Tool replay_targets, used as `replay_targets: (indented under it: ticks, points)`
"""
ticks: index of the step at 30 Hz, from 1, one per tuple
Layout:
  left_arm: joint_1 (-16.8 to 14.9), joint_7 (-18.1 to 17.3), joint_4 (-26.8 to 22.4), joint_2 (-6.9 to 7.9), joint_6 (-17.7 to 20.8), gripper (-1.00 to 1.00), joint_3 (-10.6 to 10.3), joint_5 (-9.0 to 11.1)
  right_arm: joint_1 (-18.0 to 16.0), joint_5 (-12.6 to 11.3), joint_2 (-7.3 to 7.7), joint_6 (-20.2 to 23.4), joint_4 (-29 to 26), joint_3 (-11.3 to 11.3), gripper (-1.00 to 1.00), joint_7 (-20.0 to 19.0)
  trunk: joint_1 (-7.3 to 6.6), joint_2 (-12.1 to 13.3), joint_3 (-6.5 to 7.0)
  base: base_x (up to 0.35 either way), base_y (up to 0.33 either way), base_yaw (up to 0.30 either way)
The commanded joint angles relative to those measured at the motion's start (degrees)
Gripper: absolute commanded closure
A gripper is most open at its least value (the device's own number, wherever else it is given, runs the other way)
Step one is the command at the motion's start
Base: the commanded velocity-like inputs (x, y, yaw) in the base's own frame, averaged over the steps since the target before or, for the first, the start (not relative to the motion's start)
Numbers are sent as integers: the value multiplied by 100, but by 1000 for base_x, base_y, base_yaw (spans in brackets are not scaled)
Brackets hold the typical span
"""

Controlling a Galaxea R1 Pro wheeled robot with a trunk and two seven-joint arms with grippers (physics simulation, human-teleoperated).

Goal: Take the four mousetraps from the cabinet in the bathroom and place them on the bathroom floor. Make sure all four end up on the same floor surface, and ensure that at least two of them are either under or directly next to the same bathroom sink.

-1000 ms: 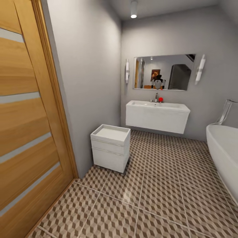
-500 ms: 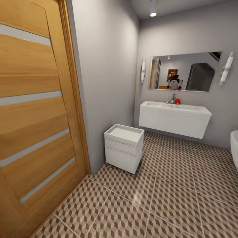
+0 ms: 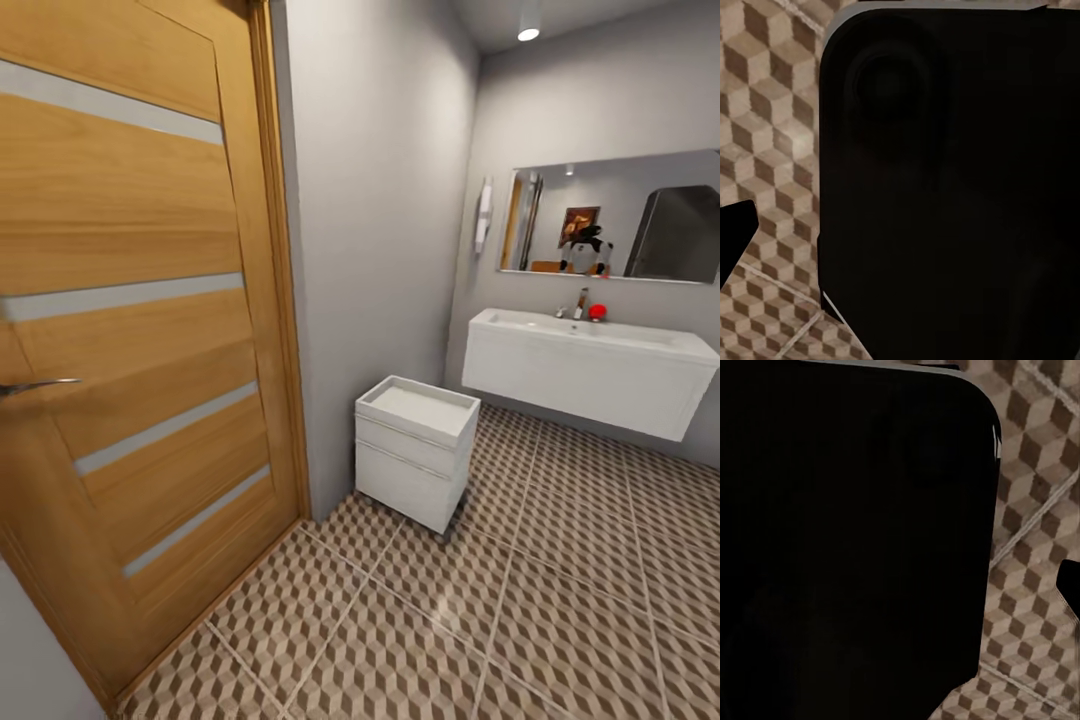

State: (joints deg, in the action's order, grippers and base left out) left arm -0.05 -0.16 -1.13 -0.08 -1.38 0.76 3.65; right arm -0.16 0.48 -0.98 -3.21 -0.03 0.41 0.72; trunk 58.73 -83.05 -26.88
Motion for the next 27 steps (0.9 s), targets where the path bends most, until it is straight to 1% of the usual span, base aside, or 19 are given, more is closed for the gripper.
replay_targets:
  ticks: [1, 27]
  points:
    - [-1, -2, -2, -1, -12, -100, 4, 38, -2, 5, -2, -16, 3, 3, -100, 7, 0, -3, -5, 0, 0, 281]
    - [-1, -2, -2, -1, -12, -100, 3, 40, -2, -4, 1, -248, 3, -4, -100, -1, 0, -3, -5, 0, 0, 281]
